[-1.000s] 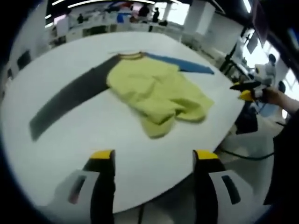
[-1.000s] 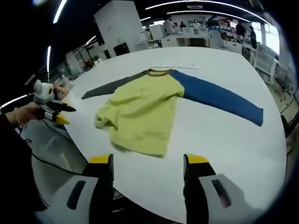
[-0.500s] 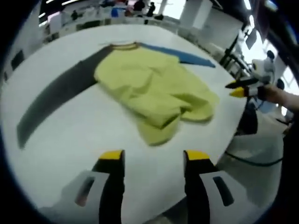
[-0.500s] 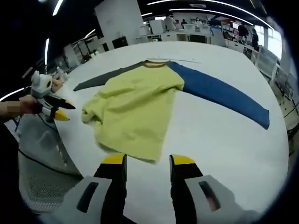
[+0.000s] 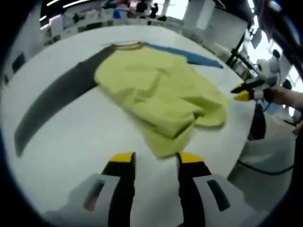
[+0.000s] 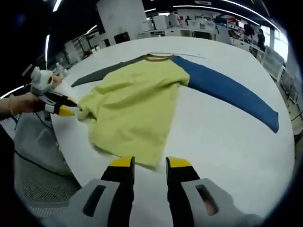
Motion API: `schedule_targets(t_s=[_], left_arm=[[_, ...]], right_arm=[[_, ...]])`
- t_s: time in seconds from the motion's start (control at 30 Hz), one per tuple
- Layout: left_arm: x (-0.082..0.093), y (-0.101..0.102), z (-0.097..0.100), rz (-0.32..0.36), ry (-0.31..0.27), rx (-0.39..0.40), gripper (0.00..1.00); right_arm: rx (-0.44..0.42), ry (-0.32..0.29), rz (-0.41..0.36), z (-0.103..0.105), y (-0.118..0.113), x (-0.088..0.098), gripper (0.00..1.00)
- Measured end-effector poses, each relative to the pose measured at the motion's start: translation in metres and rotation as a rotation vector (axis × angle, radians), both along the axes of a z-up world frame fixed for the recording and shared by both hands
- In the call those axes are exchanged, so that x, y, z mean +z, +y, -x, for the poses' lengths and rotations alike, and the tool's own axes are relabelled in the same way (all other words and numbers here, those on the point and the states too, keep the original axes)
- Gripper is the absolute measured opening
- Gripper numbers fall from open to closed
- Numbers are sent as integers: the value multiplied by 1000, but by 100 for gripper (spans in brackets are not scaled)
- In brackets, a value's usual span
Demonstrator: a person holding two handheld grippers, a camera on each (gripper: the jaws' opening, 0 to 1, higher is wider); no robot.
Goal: Fold the garment on the visible template until the final outline fits inside the template.
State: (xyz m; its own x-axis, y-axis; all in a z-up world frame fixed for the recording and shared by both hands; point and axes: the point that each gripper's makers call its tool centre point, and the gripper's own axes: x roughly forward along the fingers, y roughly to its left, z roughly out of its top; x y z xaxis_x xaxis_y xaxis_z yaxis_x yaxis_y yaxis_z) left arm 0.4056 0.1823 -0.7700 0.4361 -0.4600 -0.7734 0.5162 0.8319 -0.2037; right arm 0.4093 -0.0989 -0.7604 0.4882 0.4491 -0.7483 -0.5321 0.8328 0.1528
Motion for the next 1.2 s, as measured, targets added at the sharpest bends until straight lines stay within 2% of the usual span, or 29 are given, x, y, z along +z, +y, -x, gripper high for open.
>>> schedule_targets(t_s=[0.63,1.13,1.2], left_arm=[[-8,-8,-4,7,-14,-18,22],[-9,-14,-10,16,-7,-16,8],[-10,-15,-9,23,-1,-17,5]], right_arm=[[20,10,33,-2,1,-11,18],[6,21,37,-1,2,-18,15],[6,25,47,-1,1,-20,10]])
